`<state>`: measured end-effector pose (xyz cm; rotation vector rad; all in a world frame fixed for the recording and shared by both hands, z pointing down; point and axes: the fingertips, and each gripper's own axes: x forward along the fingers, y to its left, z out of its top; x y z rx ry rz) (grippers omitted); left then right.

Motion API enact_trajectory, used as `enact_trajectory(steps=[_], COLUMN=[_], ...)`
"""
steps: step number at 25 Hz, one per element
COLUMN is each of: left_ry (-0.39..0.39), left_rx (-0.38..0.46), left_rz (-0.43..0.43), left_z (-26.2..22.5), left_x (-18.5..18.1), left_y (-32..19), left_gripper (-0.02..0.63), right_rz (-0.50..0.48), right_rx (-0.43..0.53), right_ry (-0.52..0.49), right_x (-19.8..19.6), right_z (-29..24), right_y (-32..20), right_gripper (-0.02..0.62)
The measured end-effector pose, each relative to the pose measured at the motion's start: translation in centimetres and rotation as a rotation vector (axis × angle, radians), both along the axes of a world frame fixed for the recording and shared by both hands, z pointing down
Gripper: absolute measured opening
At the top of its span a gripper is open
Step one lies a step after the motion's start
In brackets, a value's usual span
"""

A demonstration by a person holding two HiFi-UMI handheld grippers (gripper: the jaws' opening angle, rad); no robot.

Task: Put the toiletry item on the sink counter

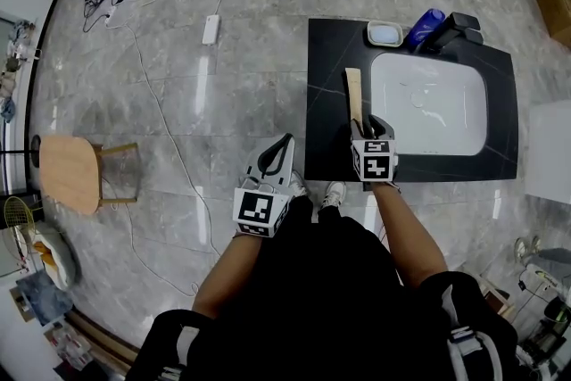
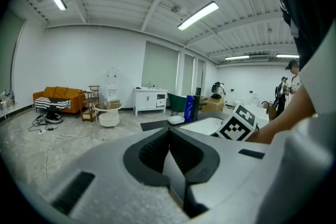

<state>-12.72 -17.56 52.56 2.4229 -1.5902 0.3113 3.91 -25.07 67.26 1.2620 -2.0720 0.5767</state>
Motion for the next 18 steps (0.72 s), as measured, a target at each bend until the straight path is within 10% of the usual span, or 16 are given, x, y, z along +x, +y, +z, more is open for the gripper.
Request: enact_trajectory(steps=[12, 18], left_ry=[0.017, 0.021], left_rx=[0.057, 0.104], left_rz=[0.026, 0.022], left_z=[-2.7, -4.9], left_x=[1.1, 1.2], left_y=[-1.0, -1.8], left_gripper=[0.011, 0.011], right_rz=[-0.047, -0.066], right_rx=[0.286, 0.436], right_ry=[-0.156, -0.166], right_x=[0.1, 0.5], right_z=[-15.3, -20.3], right_y=[0.7, 2.0], right_gripper=[0.132, 0.006])
